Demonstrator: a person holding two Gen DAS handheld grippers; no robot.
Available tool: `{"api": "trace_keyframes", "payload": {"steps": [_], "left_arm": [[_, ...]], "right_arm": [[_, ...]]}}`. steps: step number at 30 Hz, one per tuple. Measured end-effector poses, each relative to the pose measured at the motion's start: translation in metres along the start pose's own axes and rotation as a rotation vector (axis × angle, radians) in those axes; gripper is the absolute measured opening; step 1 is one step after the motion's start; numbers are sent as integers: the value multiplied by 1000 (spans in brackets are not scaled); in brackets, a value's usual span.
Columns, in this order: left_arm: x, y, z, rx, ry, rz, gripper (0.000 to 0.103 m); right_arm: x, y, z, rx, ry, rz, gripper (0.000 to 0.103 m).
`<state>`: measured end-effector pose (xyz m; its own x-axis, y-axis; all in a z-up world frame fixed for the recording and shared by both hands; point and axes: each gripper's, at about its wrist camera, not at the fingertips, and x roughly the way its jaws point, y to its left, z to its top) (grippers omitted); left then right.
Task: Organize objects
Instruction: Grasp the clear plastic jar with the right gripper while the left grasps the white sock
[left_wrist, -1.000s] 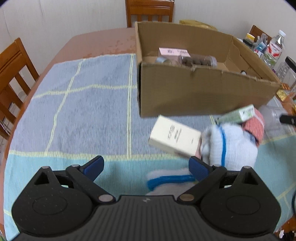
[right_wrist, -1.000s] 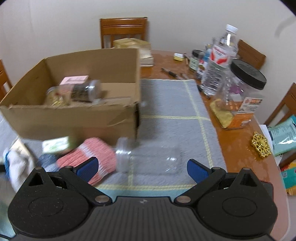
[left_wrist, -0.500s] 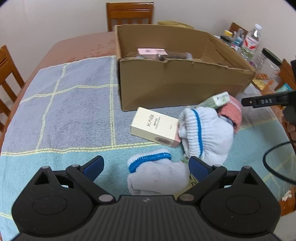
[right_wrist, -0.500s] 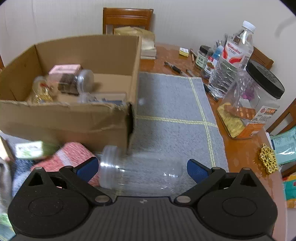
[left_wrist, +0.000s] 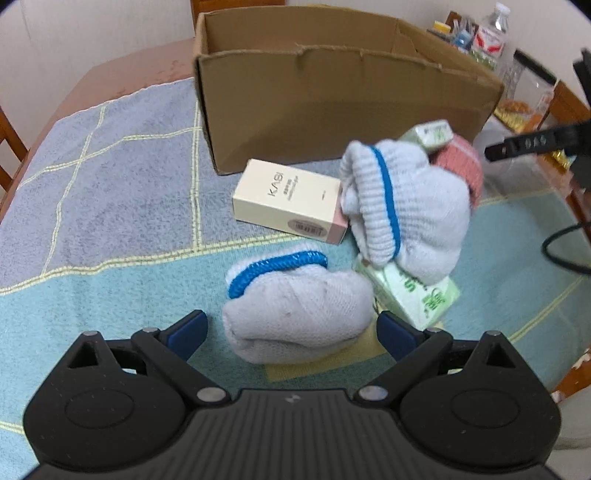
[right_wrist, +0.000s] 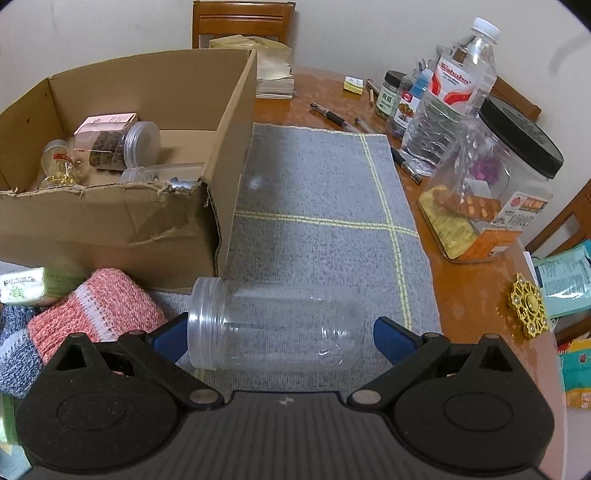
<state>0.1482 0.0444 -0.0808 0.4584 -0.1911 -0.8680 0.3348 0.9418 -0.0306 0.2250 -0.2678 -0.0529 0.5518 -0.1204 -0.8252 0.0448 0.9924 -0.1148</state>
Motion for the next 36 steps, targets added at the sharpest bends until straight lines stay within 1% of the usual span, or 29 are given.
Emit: {"api": "trace_keyframes", "payload": {"steps": [4, 8, 12, 21, 23, 25, 26, 31, 36], "left_arm": [[5, -7, 0, 17, -9, 24, 97], [5, -8, 3, 0, -17, 26, 95], [4, -8, 5, -20, -15, 39, 91], [2, -11, 9, -20, -10, 44, 84], [1, -11, 8, -23, -9, 44, 84], [1, -12, 8, -18, -10, 43, 83], [0, -12, 8, -14, -11, 42, 82], [-1, -9, 11, -6, -1, 30, 78], [-9, -8, 13, 5, -5, 27, 77]], "right_arm": [[2, 0, 1, -13, 4, -1, 103], [5, -2, 2, -20, 12, 8, 103], [8, -2, 5, -18, 20, 15, 103], [19, 0, 7, -18, 37, 36, 103], [19, 0, 8, -17, 36, 43, 102], [17, -1, 8, -16, 35, 39, 97], [17, -1, 8, -15, 40, 35, 96], [13, -2, 9, -14, 49, 37, 96], [2, -4, 9, -29, 52, 43, 96]]}}
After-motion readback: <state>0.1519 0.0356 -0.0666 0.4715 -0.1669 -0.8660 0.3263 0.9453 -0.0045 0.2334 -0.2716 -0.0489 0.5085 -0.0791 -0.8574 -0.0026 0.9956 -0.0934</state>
